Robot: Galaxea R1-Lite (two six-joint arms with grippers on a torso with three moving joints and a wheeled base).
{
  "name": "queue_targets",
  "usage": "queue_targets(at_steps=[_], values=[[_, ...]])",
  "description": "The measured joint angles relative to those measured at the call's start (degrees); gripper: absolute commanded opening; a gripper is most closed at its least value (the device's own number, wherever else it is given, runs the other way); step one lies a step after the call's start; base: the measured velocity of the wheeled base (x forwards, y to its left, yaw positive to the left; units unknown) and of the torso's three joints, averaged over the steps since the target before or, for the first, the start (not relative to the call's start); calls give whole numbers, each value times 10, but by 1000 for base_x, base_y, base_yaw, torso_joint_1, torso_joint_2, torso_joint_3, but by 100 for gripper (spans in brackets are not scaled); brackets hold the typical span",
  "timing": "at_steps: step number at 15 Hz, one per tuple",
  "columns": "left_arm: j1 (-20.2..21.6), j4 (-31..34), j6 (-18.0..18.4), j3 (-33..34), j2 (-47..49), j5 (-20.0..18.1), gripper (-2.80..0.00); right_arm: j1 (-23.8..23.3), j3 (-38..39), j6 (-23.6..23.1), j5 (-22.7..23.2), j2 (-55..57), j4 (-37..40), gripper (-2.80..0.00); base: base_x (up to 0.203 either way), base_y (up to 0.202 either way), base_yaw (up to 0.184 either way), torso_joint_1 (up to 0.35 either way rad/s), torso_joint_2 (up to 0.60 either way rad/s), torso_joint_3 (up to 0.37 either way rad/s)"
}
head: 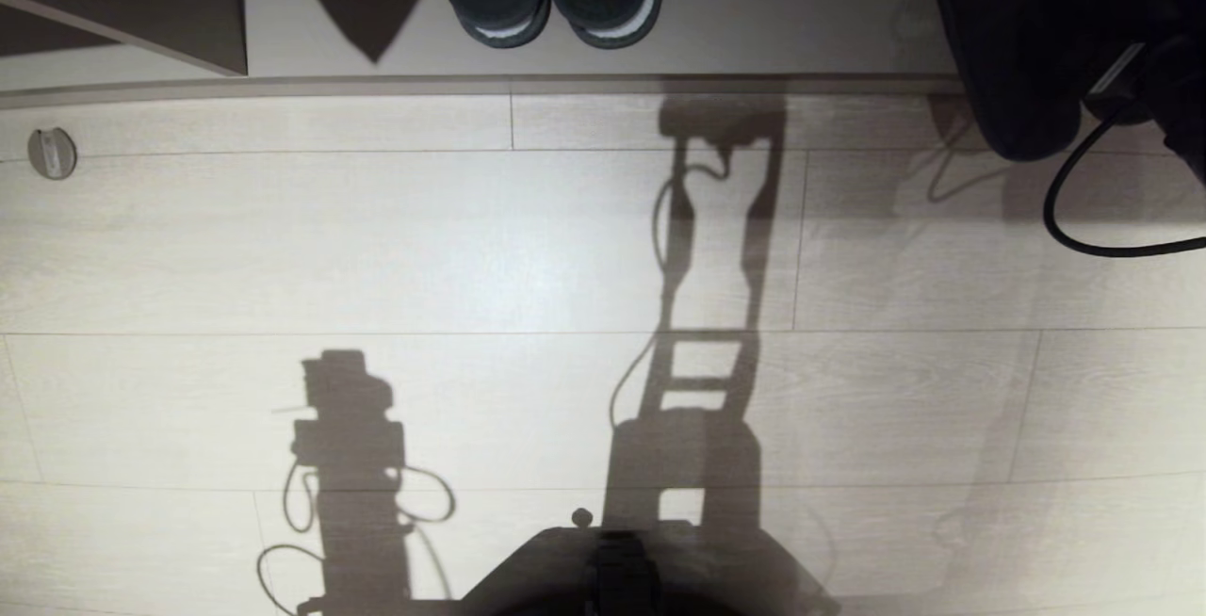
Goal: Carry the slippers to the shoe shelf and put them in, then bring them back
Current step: Pick up the slippers in the shoe cabinet
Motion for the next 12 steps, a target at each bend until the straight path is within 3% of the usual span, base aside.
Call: queue_targets(at_steps=[6, 12], values=[[0, 0, 1, 0, 0, 0, -280, -3, -87, 60, 18, 81, -83, 0, 0, 0, 0, 0, 0, 0], [0, 0, 2, 0, 0, 0, -280, -3, -210, 110, 36, 173, -120, 0, 0, 0, 0, 0, 0, 0]])
